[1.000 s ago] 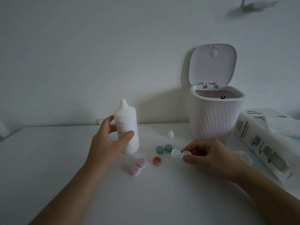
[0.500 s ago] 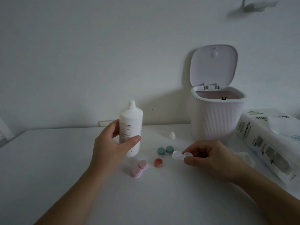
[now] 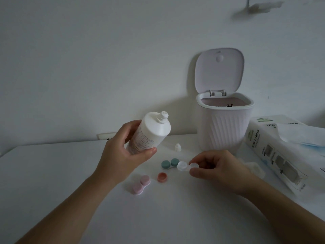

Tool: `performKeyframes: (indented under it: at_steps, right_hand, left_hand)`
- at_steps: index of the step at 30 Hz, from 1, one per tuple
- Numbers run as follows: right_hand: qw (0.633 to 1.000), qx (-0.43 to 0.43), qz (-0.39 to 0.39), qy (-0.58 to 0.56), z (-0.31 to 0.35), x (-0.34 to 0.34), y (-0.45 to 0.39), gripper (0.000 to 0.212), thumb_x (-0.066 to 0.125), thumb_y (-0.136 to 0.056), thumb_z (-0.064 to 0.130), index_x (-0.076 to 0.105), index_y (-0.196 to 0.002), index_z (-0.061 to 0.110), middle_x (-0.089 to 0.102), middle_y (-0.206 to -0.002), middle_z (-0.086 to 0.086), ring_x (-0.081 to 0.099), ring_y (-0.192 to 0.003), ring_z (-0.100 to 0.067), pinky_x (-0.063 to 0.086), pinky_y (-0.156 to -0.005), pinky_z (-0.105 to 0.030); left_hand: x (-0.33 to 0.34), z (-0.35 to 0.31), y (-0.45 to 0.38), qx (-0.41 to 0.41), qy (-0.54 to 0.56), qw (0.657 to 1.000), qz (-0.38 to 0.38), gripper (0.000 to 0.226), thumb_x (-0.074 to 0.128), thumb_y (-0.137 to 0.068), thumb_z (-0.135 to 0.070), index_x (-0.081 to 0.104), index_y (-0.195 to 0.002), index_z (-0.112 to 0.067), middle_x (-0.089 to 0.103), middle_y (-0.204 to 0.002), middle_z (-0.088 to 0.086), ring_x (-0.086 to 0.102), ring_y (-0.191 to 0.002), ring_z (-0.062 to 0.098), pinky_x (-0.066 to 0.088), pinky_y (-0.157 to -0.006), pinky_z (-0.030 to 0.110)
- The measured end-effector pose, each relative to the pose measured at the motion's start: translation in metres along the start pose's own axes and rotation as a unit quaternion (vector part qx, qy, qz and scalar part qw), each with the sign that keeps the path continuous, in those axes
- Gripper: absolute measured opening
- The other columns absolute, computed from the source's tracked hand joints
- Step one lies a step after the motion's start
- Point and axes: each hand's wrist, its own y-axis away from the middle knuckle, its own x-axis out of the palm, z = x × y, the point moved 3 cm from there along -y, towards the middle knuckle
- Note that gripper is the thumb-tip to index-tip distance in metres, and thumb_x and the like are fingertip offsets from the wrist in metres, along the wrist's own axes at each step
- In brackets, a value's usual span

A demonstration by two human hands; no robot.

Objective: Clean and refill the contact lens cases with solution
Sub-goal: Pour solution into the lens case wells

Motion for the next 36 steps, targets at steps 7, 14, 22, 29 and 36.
performKeyframes:
  at_steps: [7,14,22,29,36]
  right_hand:
    - [1.000,-0.023,-0.009,-0.005,0.009,0.000,0.004,0.011,0.082,-0.079,0.030,0.079,-0.089,0.026,0.072,-0.071,0.007,0.059,-0.059,-0.002,0.047,-0.059,-0.014]
    - [0.998,-0.038,-0.040,-0.006,0.016,0.000,0.006,0.018,0.081,-0.078,0.028,0.079,-0.094,0.021,0.078,-0.084,0.000,0.072,-0.079,-0.021,0.057,-0.074,-0.029]
    - [0.997,-0.052,-0.054,0.011,0.018,0.001,0.008,0.014,0.081,-0.079,0.028,0.079,-0.091,0.021,0.077,-0.082,-0.004,0.071,-0.078,-0.028,0.056,-0.074,-0.037]
    - [0.997,-0.051,-0.058,0.029,0.018,0.002,0.008,0.012,0.084,-0.078,0.026,0.079,-0.088,0.021,0.074,-0.080,-0.008,0.066,-0.074,-0.029,0.053,-0.065,-0.031]
    - [0.996,-0.057,-0.058,0.029,0.018,0.003,0.009,0.011,0.083,-0.077,0.029,0.078,-0.084,0.023,0.072,-0.076,-0.006,0.058,-0.060,-0.009,0.048,-0.058,-0.017]
  left_hand:
    - [0.007,0.017,0.007,0.012,-0.073,0.997,0.012,0.078,0.095,-0.064,-0.026,0.060,-0.134,-0.030,0.064,-0.124,-0.027,0.053,-0.114,-0.018,0.035,-0.091,-0.002]
    - [0.006,0.018,0.004,0.074,-0.144,0.986,0.034,0.073,0.096,-0.061,-0.017,0.064,-0.127,-0.019,0.065,-0.121,-0.015,0.059,-0.110,0.005,0.040,-0.092,0.007]
    - [0.008,0.018,0.002,0.112,-0.174,0.978,0.035,0.068,0.095,-0.064,-0.014,0.065,-0.126,-0.014,0.062,-0.122,-0.012,0.052,-0.111,-0.001,0.033,-0.095,0.002]
    - [0.010,0.018,0.001,0.135,-0.193,0.971,0.040,0.067,0.092,-0.066,-0.013,0.065,-0.127,-0.014,0.065,-0.128,-0.004,0.056,-0.119,0.013,0.034,-0.101,0.007]
    - [0.012,0.018,0.001,0.160,-0.204,0.965,0.037,0.065,0.089,-0.067,-0.014,0.063,-0.127,-0.016,0.063,-0.129,-0.004,0.056,-0.119,0.017,0.034,-0.102,0.010]
